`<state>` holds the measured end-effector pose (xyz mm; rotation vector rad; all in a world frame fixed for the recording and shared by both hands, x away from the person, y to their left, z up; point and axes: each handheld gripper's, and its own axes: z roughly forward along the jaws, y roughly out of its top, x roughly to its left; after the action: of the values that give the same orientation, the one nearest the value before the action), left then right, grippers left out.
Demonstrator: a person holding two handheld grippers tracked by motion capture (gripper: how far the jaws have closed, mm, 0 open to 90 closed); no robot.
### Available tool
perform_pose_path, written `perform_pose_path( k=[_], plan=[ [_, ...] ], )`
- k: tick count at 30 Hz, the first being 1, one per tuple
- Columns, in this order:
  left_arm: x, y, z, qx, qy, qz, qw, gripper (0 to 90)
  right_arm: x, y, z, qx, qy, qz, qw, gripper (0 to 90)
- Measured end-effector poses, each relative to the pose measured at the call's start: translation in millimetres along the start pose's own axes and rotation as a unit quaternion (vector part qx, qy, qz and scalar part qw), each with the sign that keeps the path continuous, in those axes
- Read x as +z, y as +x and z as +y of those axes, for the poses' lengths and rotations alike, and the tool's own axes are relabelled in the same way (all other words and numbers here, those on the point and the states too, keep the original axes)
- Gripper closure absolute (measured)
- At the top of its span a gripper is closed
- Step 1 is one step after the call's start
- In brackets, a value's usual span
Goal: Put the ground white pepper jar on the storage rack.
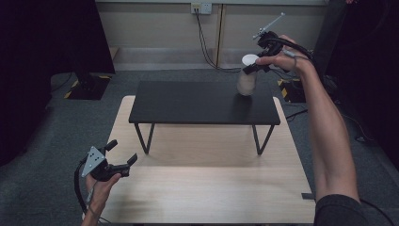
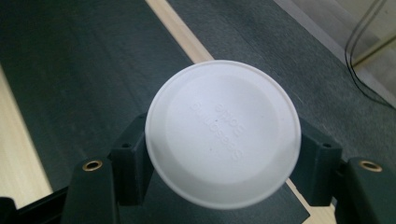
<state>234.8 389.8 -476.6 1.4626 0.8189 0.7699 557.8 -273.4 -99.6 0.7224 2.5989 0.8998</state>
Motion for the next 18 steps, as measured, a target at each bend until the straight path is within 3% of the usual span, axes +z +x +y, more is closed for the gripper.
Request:
perform_pose_path(
  k=[5, 7, 10, 11, 12, 13, 15, 16, 17, 18],
  plan=[
    [-0.2, 0.7, -0.5, -0.001, -0.001, -0.001, 1.0000, 0.0, 6.7, -6.5, -7.2, 0.020, -0.001, -0.007, 0.9998, 34.4],
    [-0.6, 1.3, -0.8, -0.001, -0.001, 0.000, 1.0000, 0.0, 7.4, -12.4, -13.9, 0.038, -0.013, -0.001, 0.9992, 34.4],
    [-0.4, 1.7, -0.7, -0.001, 0.002, -0.001, 1.0000, 0.0, 7.4, -14.0, -17.1, 0.046, -0.018, 0.001, 0.9988, 33.9],
    [-0.1, 1.7, -0.7, 0.000, 0.003, -0.001, 1.0000, 0.0, 7.4, -13.5, -17.9, 0.043, -0.020, 0.001, 0.9989, 32.0],
    [0.1, 1.8, -0.8, 0.000, 0.003, -0.002, 1.0000, 0.0, 7.6, -11.1, -21.4, 0.045, -0.031, -0.005, 0.9985, 21.4],
    [0.3, 1.8, -0.6, 0.001, 0.003, -0.003, 1.0000, 0.0, 7.7, -11.0, -24.0, 0.055, -0.039, -0.005, 0.9977, 16.2],
    [0.4, 1.6, -0.4, 0.002, 0.004, -0.003, 1.0000, 0.0, 6.7, -12.0, -24.2, 0.057, -0.038, -0.002, 0.9977, 16.4],
    [0.3, 1.7, 0.0, 0.004, 0.004, -0.004, 1.0000, 0.0, 3.6, -10.6, -26.2, 0.057, -0.042, -0.007, 0.9975, 10.2],
    [0.3, 1.7, 0.0, 0.004, 0.004, -0.004, 1.0000, 0.0, 3.6, -10.6, -26.2, 0.057, -0.042, -0.007, 0.9975, 10.2],
    [0.1, 1.8, -0.1, 0.004, 0.004, -0.004, 1.0000, 0.0, -3.7, -8.2, -29.2, 0.048, -0.048, -0.019, 0.9975, 10.1]
  ],
)
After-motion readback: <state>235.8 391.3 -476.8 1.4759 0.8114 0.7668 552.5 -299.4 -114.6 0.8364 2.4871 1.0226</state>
